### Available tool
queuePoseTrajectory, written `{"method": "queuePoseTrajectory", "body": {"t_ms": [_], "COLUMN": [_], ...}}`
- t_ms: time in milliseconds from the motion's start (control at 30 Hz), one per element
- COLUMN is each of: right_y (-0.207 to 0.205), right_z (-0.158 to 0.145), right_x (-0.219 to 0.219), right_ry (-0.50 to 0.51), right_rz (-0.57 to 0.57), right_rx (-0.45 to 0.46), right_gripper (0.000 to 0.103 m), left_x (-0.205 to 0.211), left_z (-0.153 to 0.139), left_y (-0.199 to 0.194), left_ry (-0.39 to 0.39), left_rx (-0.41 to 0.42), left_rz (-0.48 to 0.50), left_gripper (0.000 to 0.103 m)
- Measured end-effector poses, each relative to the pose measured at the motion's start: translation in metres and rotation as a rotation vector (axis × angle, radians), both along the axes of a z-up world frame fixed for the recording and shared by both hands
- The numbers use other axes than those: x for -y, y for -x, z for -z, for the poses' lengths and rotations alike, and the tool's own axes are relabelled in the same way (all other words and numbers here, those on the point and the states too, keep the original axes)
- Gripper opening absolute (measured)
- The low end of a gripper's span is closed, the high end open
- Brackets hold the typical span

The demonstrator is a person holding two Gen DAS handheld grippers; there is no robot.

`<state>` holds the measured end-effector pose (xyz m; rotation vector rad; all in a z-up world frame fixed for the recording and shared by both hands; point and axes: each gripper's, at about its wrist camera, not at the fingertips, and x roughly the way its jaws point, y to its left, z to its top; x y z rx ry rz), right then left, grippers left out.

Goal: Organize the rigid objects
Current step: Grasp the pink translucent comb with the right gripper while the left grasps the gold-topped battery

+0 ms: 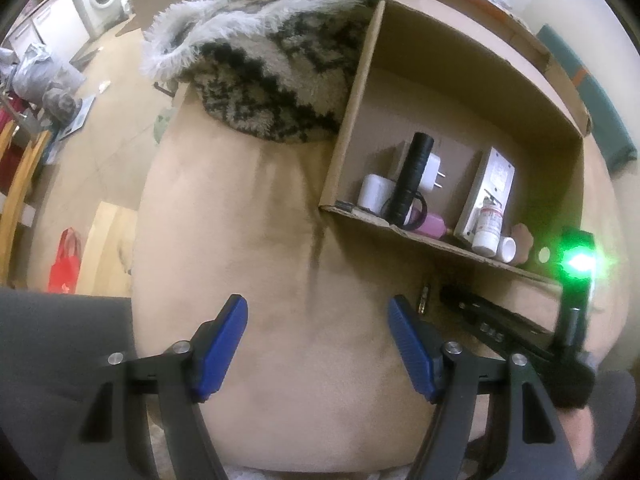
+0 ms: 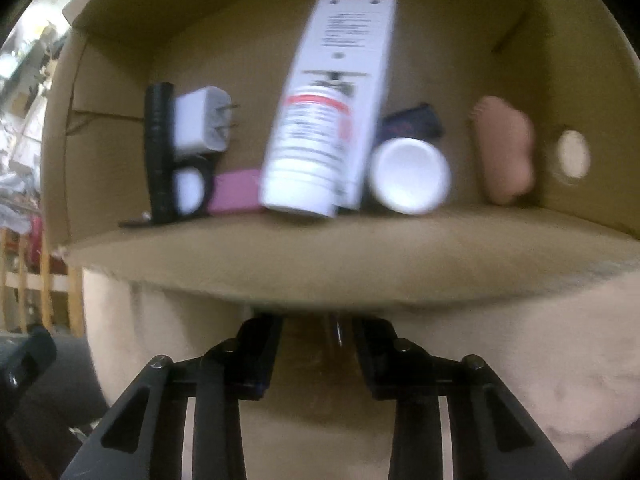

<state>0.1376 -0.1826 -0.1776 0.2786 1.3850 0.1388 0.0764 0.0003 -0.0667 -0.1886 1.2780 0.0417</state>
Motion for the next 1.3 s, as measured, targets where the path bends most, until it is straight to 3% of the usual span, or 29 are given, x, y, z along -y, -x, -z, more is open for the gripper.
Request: {"method": "queuePoseTrajectory", "body": {"t_ms": [200,367,633,700,867,933,1000,1033,1067,1300], "right_y": [0.003,0.007,0.033,0.036,0.039,0.039,0.039,0.038,0.023,0.026], "right_z": [0.004,0.007,0.002,0.001,0.001,-0.001,0.0,0.0,-0.001,-0.005], "right_x": [0.012,0.003,0.023,0.029,0.034,0.04,0.04,0.04,0.049,0.038], "right_ry": [0.105,0.131,0.082,0.072,0.056,0.052,0.058,0.065,0.071,0.119], "right_rz": [-0.023,-0.043,-0.007,0.015,0.033,0.035,0.03,0.024,0.018,-0.015], "right_rx": [-0.026,0.019,0.026,0.017,0.01,0.007,0.009,0.011,0.014,0.06], "right_gripper": [0.035,0.035,0.035,0.035,0.035,0.035,0.035,0.035,0.035,0.035], "left_x": [0.013,0.038,0.091,0.104,0.123,0.121,0.118,0.116,0.113,0.094], "left_z": [0.01,0.03,0.072,0.08,0.098,0.101,0.1,0.1,0.1,0.088], "left_y": [-0.002,-0.01,-0.03,-0.038,-0.048,-0.049,-0.051,-0.053,-0.055,-0.046], "left_ry": [-0.034,-0.089,-0.117,-0.117,-0.142,-0.16,-0.147,-0.136,-0.123,-0.122], "left_rx": [-0.019,-0.051,-0.105,-0.103,-0.12,-0.107,-0.094,-0.096,-0.101,-0.069], "left_rz": [0.029,0.095,0.222,0.26,0.329,0.317,0.304,0.302,0.303,0.267], "left_gripper": [0.07,0.07,0.067,0.059,0.053,0.041,0.014,0.009,0.009,0.009]}}
